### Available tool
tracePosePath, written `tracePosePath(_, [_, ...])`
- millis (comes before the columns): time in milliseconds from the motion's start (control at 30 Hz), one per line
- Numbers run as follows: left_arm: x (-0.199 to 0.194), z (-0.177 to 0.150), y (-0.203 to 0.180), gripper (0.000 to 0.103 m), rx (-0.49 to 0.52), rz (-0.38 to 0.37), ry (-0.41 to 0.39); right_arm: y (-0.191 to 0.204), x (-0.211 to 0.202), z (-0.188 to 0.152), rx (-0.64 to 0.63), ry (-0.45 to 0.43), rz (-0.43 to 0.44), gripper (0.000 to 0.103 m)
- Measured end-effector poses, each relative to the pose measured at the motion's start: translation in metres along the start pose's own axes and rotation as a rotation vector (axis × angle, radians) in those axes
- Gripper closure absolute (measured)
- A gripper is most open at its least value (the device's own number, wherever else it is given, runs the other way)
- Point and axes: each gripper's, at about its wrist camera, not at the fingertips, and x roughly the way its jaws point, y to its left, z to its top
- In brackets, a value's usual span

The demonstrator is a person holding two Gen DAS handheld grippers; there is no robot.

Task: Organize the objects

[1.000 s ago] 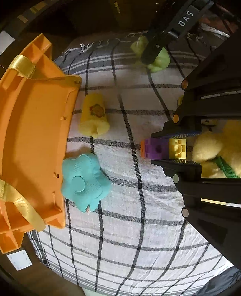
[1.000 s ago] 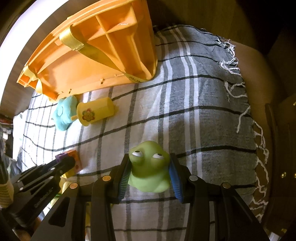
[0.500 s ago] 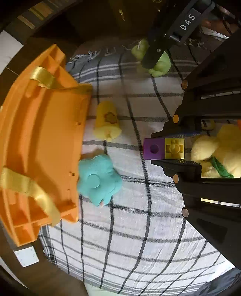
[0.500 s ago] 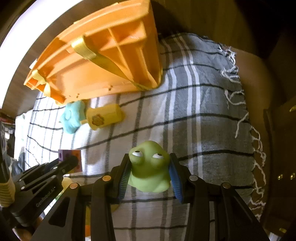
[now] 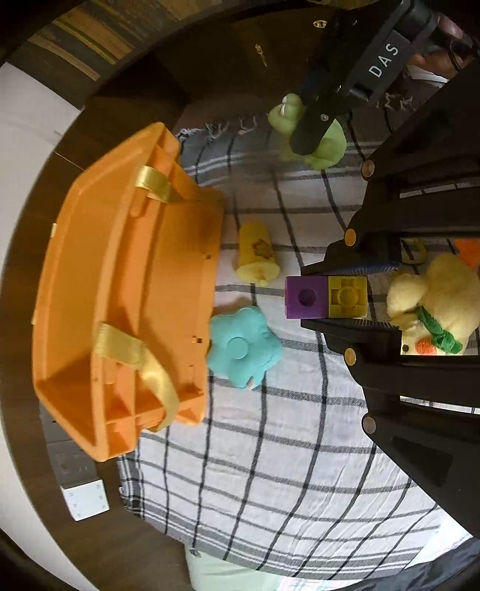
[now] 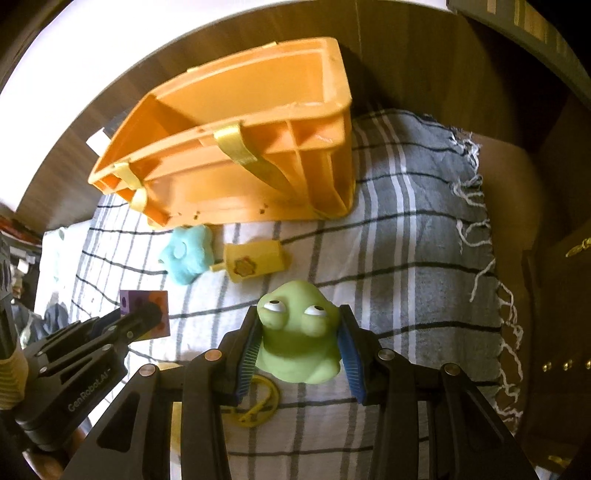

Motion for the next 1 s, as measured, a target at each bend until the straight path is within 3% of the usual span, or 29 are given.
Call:
tracePosePath(900, [-0.057,0.040,0.018,0.083,0.046,-0.042,-0.134,0.044,-0.041,0.024,-0.190,-0.185,-0.070,0.062])
tracePosePath(933, [-0.060,0.042,0.019,0.083,0.047,-0.045,-0.139,0.046,-0.041,0.025,-0.275,-0.218,-0.119,0.062])
tracePosePath(1000, [-0.063,0.045,0.021,0.083,0.050,-0.045,-0.148,0.050,-0.043,0.026,-0.285,-0.228,-0.122,0.062])
